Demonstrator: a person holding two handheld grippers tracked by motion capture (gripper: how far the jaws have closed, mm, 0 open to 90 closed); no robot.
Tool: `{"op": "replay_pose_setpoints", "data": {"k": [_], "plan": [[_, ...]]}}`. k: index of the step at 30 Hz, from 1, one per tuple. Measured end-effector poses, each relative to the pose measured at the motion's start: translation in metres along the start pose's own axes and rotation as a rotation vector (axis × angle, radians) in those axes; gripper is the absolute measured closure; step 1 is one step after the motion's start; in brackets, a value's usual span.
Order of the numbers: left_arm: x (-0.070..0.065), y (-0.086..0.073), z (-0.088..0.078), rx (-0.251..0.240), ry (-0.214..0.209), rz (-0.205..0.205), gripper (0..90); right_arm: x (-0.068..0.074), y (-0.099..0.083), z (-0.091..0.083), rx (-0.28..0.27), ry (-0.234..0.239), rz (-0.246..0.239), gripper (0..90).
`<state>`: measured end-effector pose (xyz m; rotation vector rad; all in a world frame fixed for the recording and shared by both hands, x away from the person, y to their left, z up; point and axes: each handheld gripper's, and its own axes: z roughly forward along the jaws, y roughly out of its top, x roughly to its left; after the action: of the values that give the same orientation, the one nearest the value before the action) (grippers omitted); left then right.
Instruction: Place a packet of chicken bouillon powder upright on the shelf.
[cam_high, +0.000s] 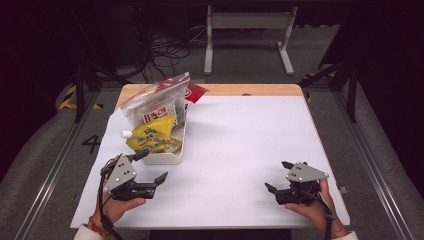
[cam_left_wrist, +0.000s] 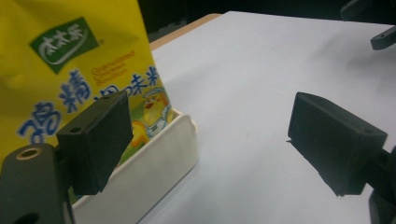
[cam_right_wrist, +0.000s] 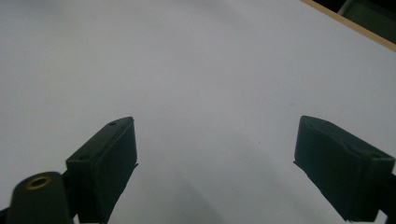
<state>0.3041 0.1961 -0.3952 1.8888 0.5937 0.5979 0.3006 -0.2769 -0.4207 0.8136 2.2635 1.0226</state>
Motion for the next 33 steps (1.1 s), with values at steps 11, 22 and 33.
{"op": "replay_pose_setpoints", "data": {"k": [11,22,33], "plan": [[-0.013,-0.004,0.019,0.044,-0.061,0.038,14.0,-0.006,-0.007,-0.006,0.0,-0.018,0.009,12.6],[-0.017,-0.009,0.026,0.078,-0.072,0.037,13.3,-0.012,-0.019,-0.016,0.017,-0.038,0.02,12.1],[-0.018,-0.029,0.032,0.159,-0.107,-0.004,11.8,-0.018,-0.035,-0.022,0.029,-0.06,0.053,10.5]]}}
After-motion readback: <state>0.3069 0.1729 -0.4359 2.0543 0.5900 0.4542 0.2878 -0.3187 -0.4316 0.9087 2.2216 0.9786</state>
